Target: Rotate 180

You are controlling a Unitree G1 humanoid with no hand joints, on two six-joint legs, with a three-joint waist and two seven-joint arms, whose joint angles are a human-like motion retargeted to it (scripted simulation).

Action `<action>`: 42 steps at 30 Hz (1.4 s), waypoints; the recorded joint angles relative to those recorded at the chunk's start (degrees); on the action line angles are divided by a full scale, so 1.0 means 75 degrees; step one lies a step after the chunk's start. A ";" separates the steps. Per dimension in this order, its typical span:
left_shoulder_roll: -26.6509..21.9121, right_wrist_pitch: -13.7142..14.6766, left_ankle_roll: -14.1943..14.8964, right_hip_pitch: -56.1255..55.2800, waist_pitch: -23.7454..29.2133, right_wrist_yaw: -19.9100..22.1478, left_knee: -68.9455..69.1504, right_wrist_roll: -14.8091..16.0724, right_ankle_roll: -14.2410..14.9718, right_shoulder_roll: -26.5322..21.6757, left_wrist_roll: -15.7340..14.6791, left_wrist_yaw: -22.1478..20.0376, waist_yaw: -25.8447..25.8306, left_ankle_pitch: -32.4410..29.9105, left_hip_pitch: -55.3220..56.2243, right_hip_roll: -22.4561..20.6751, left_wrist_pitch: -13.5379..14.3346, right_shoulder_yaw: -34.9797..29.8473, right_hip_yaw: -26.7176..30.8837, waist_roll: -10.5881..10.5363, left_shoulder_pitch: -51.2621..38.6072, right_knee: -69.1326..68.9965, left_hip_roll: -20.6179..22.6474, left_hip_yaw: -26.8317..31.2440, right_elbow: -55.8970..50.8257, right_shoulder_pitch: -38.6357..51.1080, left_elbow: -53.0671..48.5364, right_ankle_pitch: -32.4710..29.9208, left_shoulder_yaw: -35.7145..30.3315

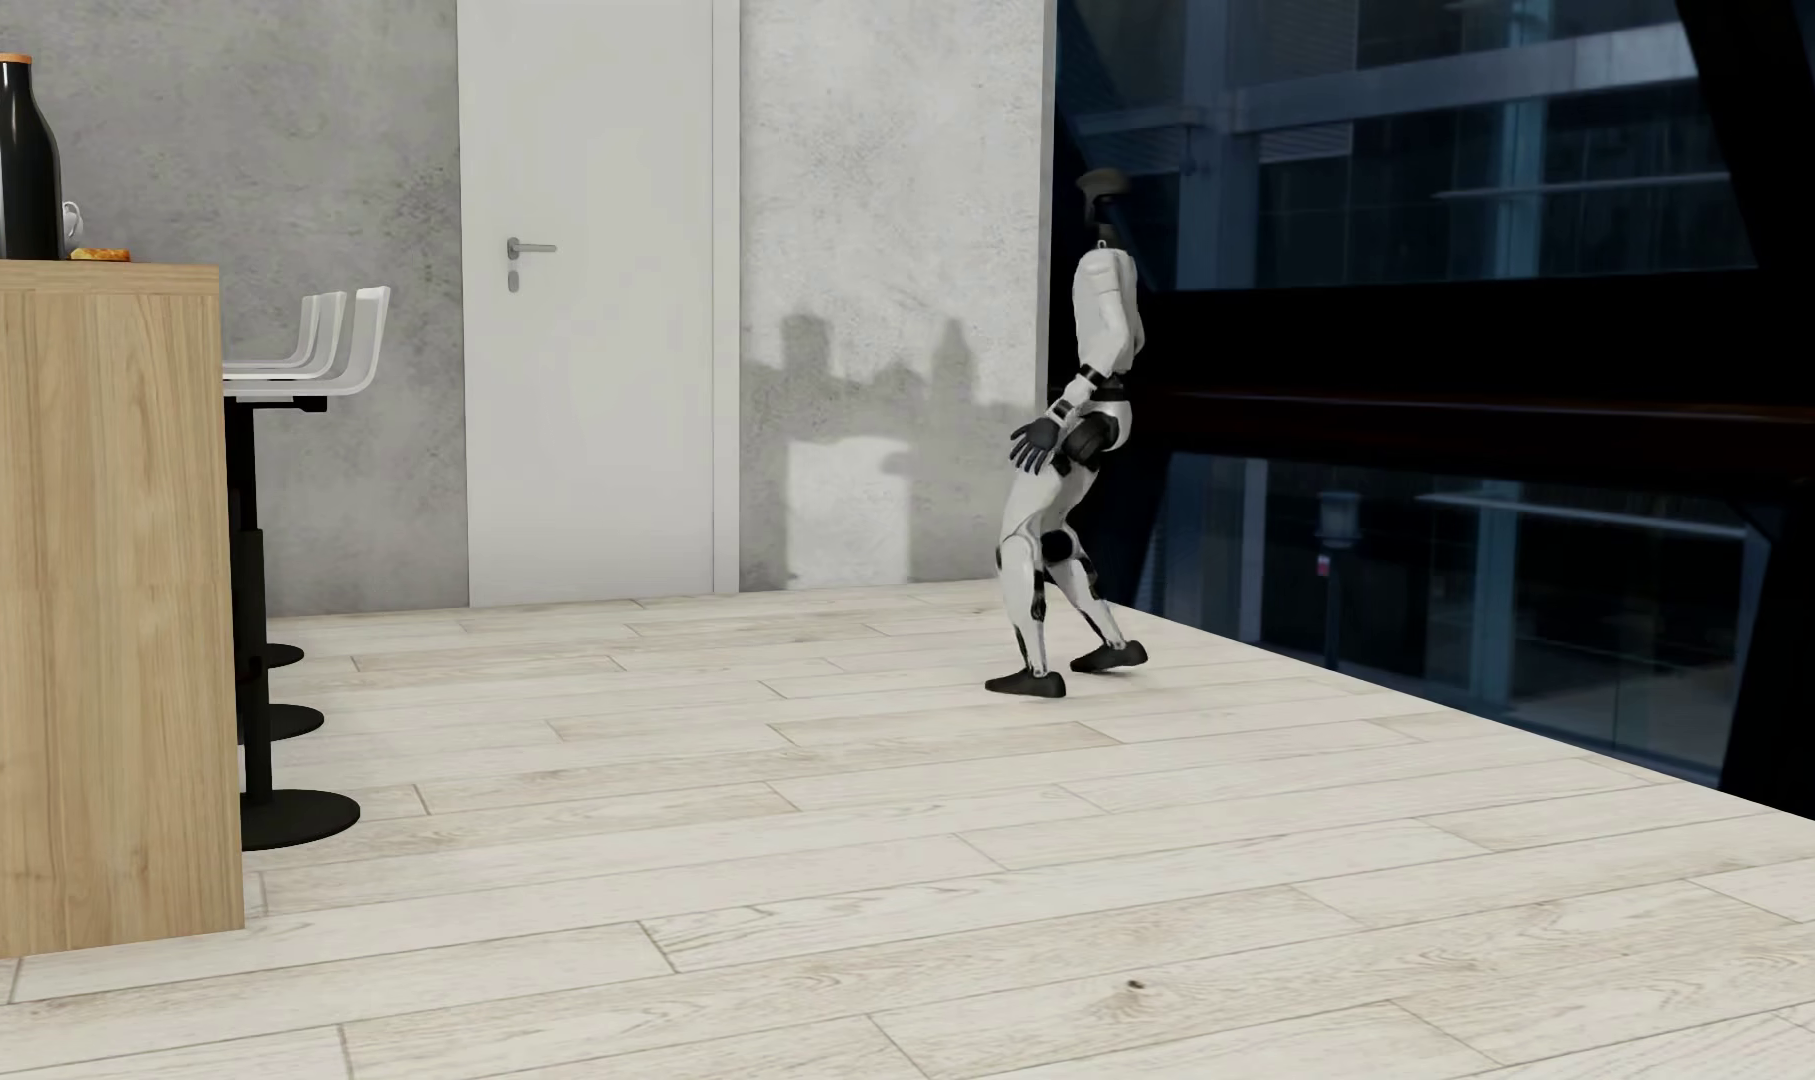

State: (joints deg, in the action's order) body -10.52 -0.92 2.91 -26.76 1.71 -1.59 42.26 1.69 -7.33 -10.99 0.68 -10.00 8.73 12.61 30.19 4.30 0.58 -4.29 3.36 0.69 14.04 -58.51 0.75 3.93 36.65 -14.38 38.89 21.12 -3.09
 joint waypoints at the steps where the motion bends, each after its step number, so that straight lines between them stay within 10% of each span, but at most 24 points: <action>1: 0.0008 -0.0075 0.0055 0.0369 -0.0072 -0.0119 -0.0012 0.0075 0.0933 -0.0116 -0.0081 -0.0129 0.0280 0.0175 0.0037 0.0227 0.0141 0.0256 -0.0015 0.0148 0.0187 0.1235 0.0082 -0.0013 0.0265 -0.0256 -0.0065 0.0596 -0.0202; 2: 0.0131 -0.0214 0.0220 0.0654 -0.0091 -0.0156 0.0664 0.0144 0.1700 -0.0239 -0.0169 -0.0208 0.0514 0.0904 0.0160 0.0386 0.0012 0.0357 -0.0492 -0.0035 0.0197 0.1570 -0.0168 -0.0200 0.0326 -0.0382 -0.0188 0.0547 -0.0148; 4: 0.0048 -0.0544 0.0639 0.0754 -0.0192 -0.0199 0.1314 -0.0041 0.1725 -0.0077 -0.0213 -0.0104 0.0389 0.1586 -0.0012 0.0557 -0.0281 0.0190 -0.1050 -0.0304 0.0101 0.1435 -0.0540 -0.0604 -0.0187 0.0055 -0.0108 0.0714 0.0044; 6: -0.0239 -0.0334 0.0088 0.0700 -0.0231 -0.0413 0.1326 -0.0481 0.1828 0.0370 -0.0064 0.0135 0.0057 0.1322 -0.0001 0.0744 -0.0337 -0.0126 -0.1198 -0.0372 0.0081 0.1038 -0.0490 -0.0634 -0.0343 0.0365 0.0070 0.0925 0.0222; 7: -0.0109 -0.0165 -0.0473 0.0371 -0.0111 -0.0453 0.1329 -0.0567 0.1475 0.0537 0.0014 0.0172 -0.0139 0.1259 0.0016 0.0695 -0.0272 -0.0468 -0.0893 -0.0320 -0.0099 0.0269 -0.0279 -0.0509 -0.0273 0.0475 0.0239 0.0603 0.0241; 9: -0.0226 0.0151 -0.0265 -0.0049 -0.0184 -0.0676 0.0840 -0.0317 -0.0024 0.0178 0.0006 0.0194 0.0063 0.0864 0.0090 0.0226 0.0076 -0.0117 -0.0101 0.0009 -0.0096 0.0088 0.0112 -0.0129 -0.0159 -0.0061 0.0052 0.0358 -0.0093; 10: -0.0109 0.0209 -0.0239 0.0301 -0.0191 -0.0664 0.0537 -0.0027 0.0480 0.0003 -0.0092 0.0143 0.0330 0.0713 0.0058 0.0204 0.0154 0.0156 -0.0025 0.0217 0.0038 0.1100 0.0239 -0.0047 0.0208 -0.0163 -0.0092 0.0831 -0.0023; 11: 0.0161 0.0165 -0.0167 0.0739 -0.0073 -0.0516 0.0516 0.0223 0.1778 -0.0109 -0.0226 0.0078 0.0456 0.0889 -0.0003 0.0280 0.0115 0.0231 -0.0212 0.0172 0.0190 0.1622 0.0149 -0.0028 0.0407 -0.0007 -0.0093 0.0729 -0.0051; 16: 0.0157 0.0024 -0.0113 0.0793 0.0022 0.0171 -0.0021 -0.0158 0.1708 0.0222 -0.0298 0.0131 0.0823 0.0074 0.0196 0.0653 -0.0843 0.0028 -0.0810 0.0122 0.0179 0.1562 0.0314 0.0128 -0.0124 0.0779 -0.0337 0.0930 -0.0099; 20: -0.0108 0.0246 -0.0215 0.0665 0.0125 0.0193 0.0575 -0.0275 0.1404 0.0251 -0.0427 0.0297 0.0337 0.0495 0.0167 0.0675 -0.0496 -0.0287 -0.1048 -0.0507 0.0112 0.0451 -0.0328 -0.0508 -0.0403 0.0954 0.0348 0.0645 0.0143; 23: -0.0115 0.0345 -0.0087 -0.0129 0.0103 -0.0382 -0.0111 -0.0116 0.0350 0.0010 -0.0472 -0.0084 -0.0047 -0.0035 0.0104 0.0201 0.0159 0.0038 0.0223 -0.0144 -0.0024 0.0590 0.0170 -0.0068 0.0081 -0.0194 -0.0102 0.0367 0.0030; 24: 0.0074 0.0237 -0.0006 0.0223 0.0018 -0.0455 -0.0106 -0.0042 0.1965 -0.0095 -0.0585 -0.0241 0.0200 0.0108 0.0144 0.0289 0.0325 0.0144 0.0204 -0.0074 0.0100 0.1567 0.0140 -0.0023 0.0440 -0.0436 -0.0238 0.0359 -0.0171; 28: 0.0185 -0.0371 0.0280 0.0818 -0.0218 -0.0012 0.0736 -0.0101 0.1700 -0.0145 -0.0628 0.0224 0.0775 0.1103 0.0138 0.0476 -0.0340 0.0114 -0.0894 -0.0302 0.0306 0.2026 -0.0539 -0.0471 -0.0061 0.0748 -0.0432 0.0326 0.0132; 31: -0.0404 -0.0078 -0.0021 0.0800 0.0027 0.0459 -0.0003 0.0133 0.1557 0.0189 -0.0505 0.1076 -0.0734 0.0546 -0.0599 0.0245 -0.0457 -0.0051 -0.0211 -0.0333 0.0100 0.1746 -0.0649 -0.0593 -0.0437 0.1512 -0.0384 0.0084 0.0648; 33: -0.0159 -0.0023 -0.0017 0.0873 0.0008 0.0555 -0.0238 0.0494 0.0993 -0.0016 -0.0713 0.1181 -0.1376 0.0362 -0.0554 0.0173 0.0003 0.0150 -0.0018 -0.0149 -0.0812 0.2194 -0.0592 -0.0576 0.0043 0.0793 -0.0628 0.0284 0.0295; 34: -0.0045 -0.0246 0.0010 0.0916 -0.0022 0.0610 -0.0316 0.0555 0.1804 0.0132 -0.0756 0.1189 -0.1630 0.0307 -0.0535 0.0211 0.0356 0.0291 0.0003 -0.0007 -0.0966 0.2411 -0.0585 -0.0564 0.0040 0.0409 -0.0632 0.0118 0.0097; 36: 0.0125 -0.0836 0.0070 0.0882 0.0040 0.0593 -0.0399 0.0421 0.1795 0.0283 -0.0657 0.1199 -0.1788 0.0229 -0.0507 0.0164 0.0653 0.0332 -0.0055 0.0158 -0.1063 0.2442 -0.0590 -0.0451 0.0043 0.0123 -0.0558 0.0075 -0.0068; 42: -0.0085 -0.0463 0.0119 0.0913 0.0228 0.0129 -0.0516 -0.0553 0.1748 0.0255 0.0103 0.1393 -0.1516 0.0077 -0.0521 0.0126 -0.0640 0.0120 -0.0151 0.0016 -0.0641 0.2514 -0.0604 -0.0339 -0.0197 0.0502 -0.0732 -0.0031 0.0207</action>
State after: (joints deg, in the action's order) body -11.16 -4.39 3.80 -19.91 3.42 -0.62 38.39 -2.46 5.78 -9.08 1.45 0.45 -2.64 13.19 26.28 5.24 -4.22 -3.40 2.23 0.81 9.23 -39.66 -3.78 1.39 35.18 -10.62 33.39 20.89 -1.54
